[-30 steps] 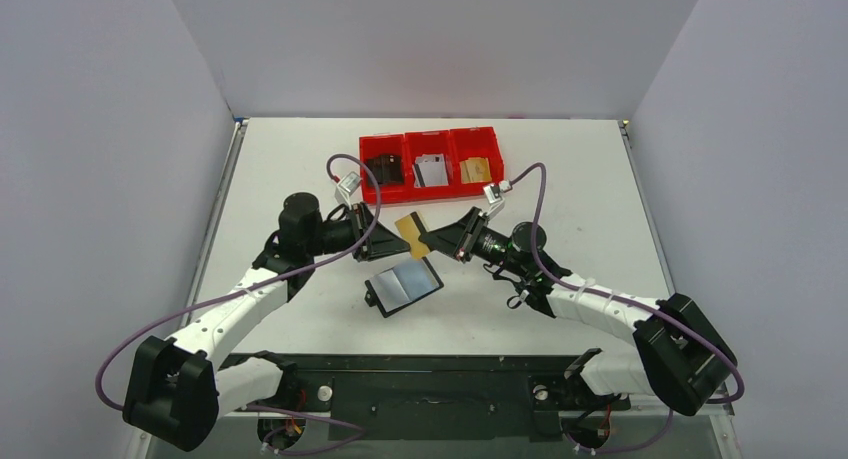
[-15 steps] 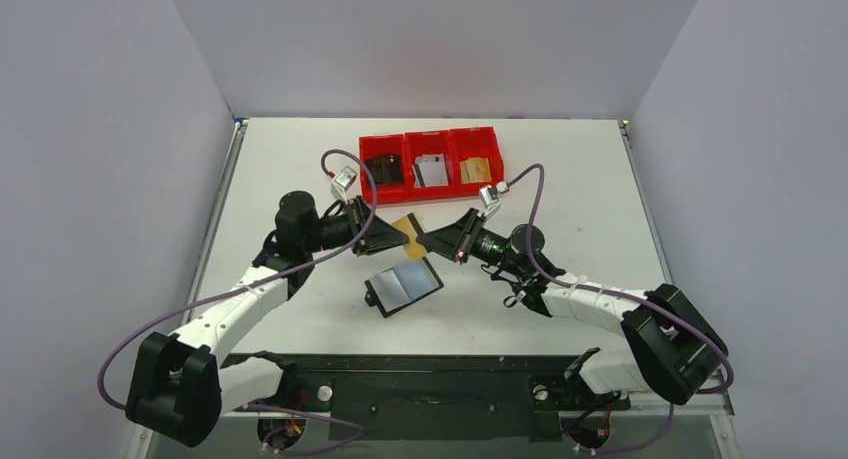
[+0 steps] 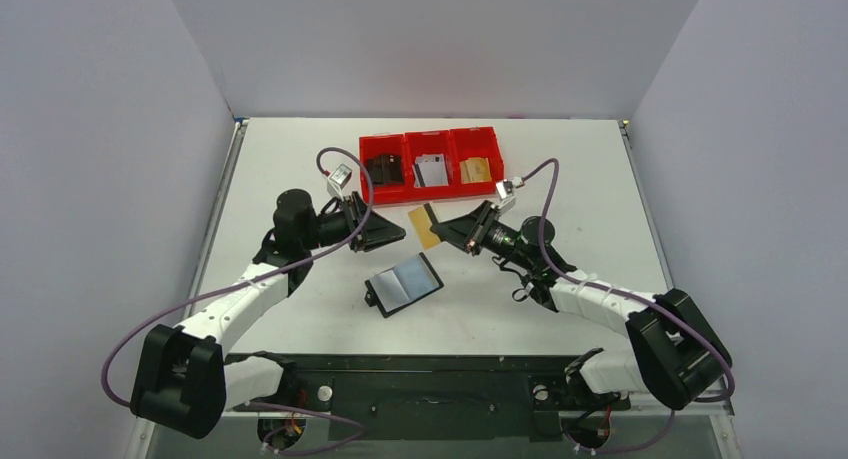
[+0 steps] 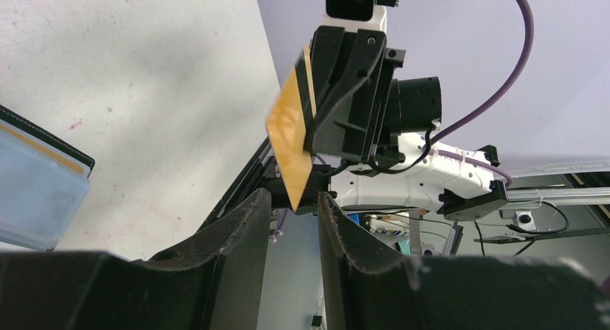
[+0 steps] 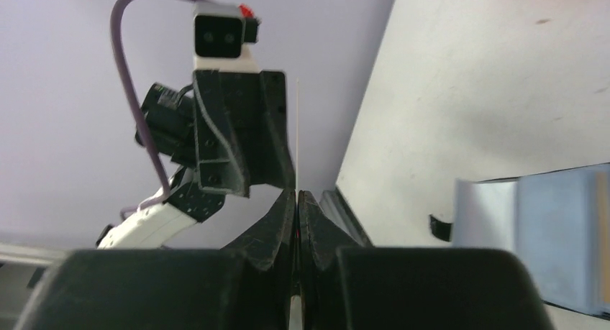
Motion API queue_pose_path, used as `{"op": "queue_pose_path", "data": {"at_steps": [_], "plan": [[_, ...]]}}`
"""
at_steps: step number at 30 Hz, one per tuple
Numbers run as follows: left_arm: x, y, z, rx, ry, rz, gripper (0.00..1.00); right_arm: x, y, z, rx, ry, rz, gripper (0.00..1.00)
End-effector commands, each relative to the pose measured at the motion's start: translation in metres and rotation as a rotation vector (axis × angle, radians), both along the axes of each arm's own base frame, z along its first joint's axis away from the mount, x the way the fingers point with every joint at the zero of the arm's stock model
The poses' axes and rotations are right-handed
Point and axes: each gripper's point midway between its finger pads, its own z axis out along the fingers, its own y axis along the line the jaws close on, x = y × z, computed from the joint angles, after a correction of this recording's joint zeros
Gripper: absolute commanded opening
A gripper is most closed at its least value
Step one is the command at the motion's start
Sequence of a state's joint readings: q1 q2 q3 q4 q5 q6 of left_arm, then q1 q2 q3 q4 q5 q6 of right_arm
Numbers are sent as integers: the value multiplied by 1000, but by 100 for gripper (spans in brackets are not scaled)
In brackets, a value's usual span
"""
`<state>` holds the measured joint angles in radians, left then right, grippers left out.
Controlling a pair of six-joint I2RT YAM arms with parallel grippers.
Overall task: Take the credit cards out of the card holder
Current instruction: Place the credit card in the storage box.
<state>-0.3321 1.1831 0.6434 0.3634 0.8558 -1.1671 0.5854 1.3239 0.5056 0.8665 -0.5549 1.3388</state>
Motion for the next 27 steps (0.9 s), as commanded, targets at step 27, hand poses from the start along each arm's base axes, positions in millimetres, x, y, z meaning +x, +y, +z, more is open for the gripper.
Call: {"op": "queue_pose_path", "data": {"at_steps": [27], "plan": [[-5,24,-26,250,-36,34,59,217,-181,-80,-1269,137,-615,0]]}}
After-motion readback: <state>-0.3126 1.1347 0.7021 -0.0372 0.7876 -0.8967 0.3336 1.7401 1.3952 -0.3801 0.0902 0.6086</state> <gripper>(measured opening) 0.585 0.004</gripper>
